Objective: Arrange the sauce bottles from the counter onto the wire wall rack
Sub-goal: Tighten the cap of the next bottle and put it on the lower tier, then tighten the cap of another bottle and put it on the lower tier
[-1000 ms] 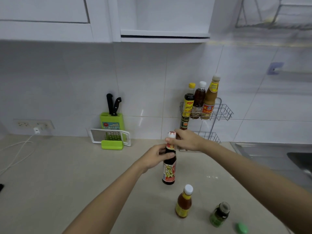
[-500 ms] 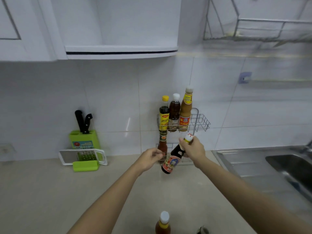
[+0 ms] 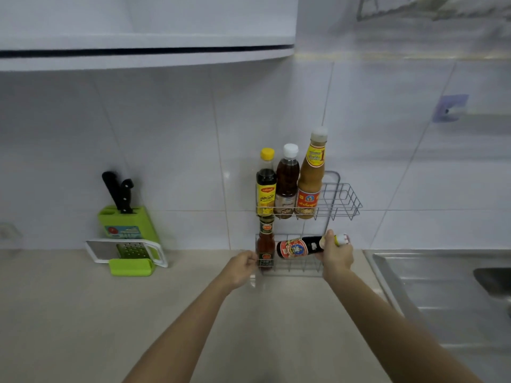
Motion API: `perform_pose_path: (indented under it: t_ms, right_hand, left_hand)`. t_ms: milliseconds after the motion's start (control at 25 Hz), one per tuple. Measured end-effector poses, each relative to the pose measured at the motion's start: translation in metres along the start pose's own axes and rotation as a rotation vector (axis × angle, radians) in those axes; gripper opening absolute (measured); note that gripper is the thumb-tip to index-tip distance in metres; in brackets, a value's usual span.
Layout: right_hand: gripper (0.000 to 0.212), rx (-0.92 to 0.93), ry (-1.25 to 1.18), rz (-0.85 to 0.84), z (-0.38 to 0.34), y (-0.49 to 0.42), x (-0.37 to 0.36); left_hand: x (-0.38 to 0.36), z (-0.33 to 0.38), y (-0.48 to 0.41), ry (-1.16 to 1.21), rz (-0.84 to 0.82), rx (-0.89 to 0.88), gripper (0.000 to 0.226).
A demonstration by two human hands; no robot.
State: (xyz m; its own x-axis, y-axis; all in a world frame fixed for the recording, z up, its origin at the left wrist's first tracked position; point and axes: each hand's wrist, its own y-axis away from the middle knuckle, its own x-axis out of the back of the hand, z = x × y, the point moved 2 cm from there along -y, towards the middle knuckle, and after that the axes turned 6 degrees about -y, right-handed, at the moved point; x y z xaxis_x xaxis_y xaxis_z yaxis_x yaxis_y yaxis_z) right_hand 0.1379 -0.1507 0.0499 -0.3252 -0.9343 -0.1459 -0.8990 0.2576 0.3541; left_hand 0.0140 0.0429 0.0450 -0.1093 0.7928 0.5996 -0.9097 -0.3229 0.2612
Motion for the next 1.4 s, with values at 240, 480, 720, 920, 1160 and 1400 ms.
perform_pose_path:
  t_ms: [240,480,720,920,1160,1400]
  right_hand:
    - [0.040,0.152,0.206,-0.066,0.010,-0.023,-0.017]
    - [0.025,0.376,0.537,-0.362,0.007,-0.018,-0.043]
    - [0.034,0.540,0.831,-0.482,0.016,-0.016,-0.063]
    - [0.036,0.609,0.830,-0.488,0.024,-0.016,-0.067]
    - [0.037,0.487,0.782,-0.597,0.038,-0.025,-0.058]
    - [0.047,0.345,0.874,-0.756,0.038,-0.040,-0.054]
  left_hand:
    - [-0.010,-0.023,-0.038,-0.014,0.026,0.137,0.042]
    - [-0.026,-0.032,-0.070,-0.014,0.008,0.084,0.035]
    - [-0.034,-0.033,-0.089,0.005,0.056,0.063,0.038]
    - [-0.041,-0.040,-0.091,0.087,0.125,0.065,0.041]
    - [-0.039,-0.049,-0.097,0.208,0.130,0.119,0.029]
    - [-0.032,-0.057,-0.097,0.181,0.026,0.168,0.030]
